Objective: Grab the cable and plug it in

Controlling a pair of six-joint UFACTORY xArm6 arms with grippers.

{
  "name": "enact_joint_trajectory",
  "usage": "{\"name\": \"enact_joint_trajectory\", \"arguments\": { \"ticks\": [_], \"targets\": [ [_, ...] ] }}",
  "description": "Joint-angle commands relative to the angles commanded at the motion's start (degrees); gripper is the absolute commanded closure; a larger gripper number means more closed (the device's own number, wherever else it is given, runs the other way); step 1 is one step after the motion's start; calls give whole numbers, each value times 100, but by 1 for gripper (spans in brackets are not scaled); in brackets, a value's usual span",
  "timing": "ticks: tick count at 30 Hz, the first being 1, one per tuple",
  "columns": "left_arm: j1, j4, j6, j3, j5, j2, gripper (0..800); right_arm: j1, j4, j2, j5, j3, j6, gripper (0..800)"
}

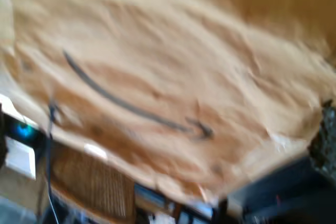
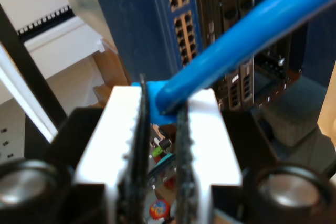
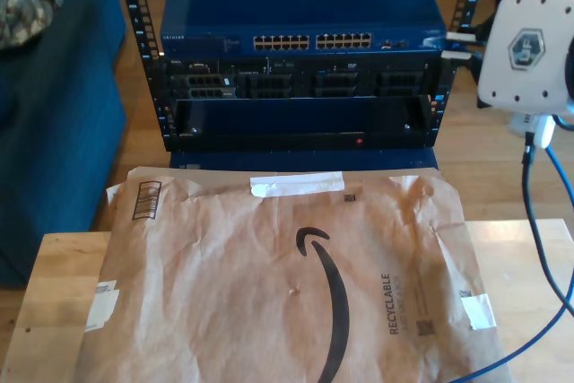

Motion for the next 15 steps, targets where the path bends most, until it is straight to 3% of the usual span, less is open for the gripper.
{"name": "enact_joint_trajectory", "arguments": {
  "ticks": [4,10,15],
  "targets": [
    [958,651,1134,853,-18,-360,1,-18,0,-35,9,18,9,800],
    [2593,1266,2910,1248,-18,-404,1,-44,26,-35,0,246,9,800],
    [3525,1644,4044,1512,-35,-422,0,-44,35,-79,9,334,18,800]
  ]
}}
